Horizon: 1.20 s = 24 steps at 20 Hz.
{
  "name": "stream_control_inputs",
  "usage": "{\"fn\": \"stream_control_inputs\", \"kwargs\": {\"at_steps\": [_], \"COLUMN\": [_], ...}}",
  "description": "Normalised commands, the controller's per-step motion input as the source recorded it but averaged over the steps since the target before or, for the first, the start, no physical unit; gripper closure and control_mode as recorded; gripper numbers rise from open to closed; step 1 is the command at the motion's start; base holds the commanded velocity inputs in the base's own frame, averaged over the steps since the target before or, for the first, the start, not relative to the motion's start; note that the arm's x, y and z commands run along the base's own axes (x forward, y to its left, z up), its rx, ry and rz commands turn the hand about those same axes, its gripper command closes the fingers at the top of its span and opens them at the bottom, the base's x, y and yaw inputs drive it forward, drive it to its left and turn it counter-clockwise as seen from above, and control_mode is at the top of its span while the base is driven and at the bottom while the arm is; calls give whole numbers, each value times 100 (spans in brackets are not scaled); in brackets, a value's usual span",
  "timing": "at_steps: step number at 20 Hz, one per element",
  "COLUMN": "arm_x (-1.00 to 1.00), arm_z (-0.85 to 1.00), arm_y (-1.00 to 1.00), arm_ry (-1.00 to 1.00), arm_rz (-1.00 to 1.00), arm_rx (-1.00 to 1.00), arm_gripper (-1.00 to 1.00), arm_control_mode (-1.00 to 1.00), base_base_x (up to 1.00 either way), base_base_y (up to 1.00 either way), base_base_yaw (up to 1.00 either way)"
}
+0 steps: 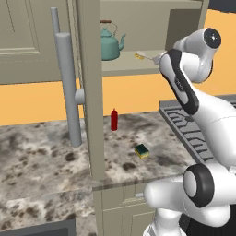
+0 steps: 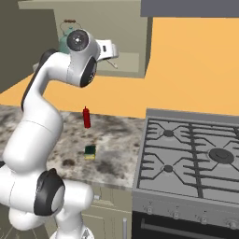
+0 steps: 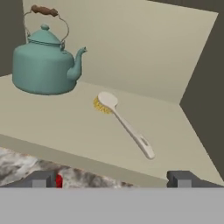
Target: Pick the sponge and dish brush from the cabinet and place them on the counter.
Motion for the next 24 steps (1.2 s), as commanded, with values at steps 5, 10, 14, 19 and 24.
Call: {"fn": "stream_control_inputs", "kwargs": {"at_steps": [5,10,14,19,24], "arm_x": [23,26,22,27,19], "arm_z": [0,1,0,0,0], "arm_y": [0,0,0,0,-4], "arm_ry": [0,5,8,9,4], "arm_rz": [0,0,0,0,0], "arm_rx": [0,0,0,0,0], "arm_gripper": [-100,-100,-100,-100,-100], "arm_control_mode": [-100,-100,-100,-100,-100], "base_base_x": [0,0,0,0,0], "base_base_y": [0,0,0,0,0], "base_base_yaw": [0,0,0,0,0]}}
